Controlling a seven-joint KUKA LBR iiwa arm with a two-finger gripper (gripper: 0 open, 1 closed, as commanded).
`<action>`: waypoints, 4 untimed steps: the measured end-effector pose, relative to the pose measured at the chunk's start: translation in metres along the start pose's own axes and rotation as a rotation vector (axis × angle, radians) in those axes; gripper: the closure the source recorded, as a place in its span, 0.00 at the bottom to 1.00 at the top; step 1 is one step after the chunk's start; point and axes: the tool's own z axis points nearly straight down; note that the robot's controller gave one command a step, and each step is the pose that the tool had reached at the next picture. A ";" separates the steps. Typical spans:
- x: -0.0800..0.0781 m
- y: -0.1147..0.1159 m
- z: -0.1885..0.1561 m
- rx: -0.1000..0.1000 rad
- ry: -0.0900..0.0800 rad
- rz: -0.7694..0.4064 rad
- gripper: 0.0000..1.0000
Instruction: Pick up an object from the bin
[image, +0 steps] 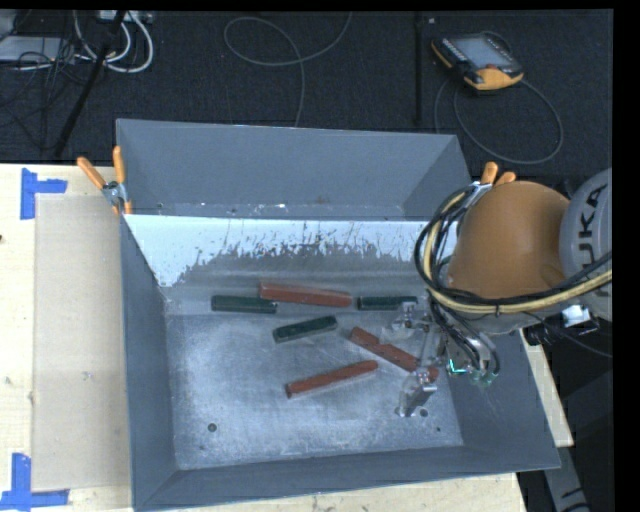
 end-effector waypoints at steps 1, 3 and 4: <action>-0.002 0.000 -0.004 0.001 -0.008 -0.001 0.00; -0.037 0.071 0.056 0.001 -0.007 -0.134 0.00; -0.039 0.054 0.054 0.001 -0.009 -0.226 0.00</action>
Offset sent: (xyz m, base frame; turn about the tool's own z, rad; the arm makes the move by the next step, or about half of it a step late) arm 0.0376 0.0571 -0.0421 -0.1240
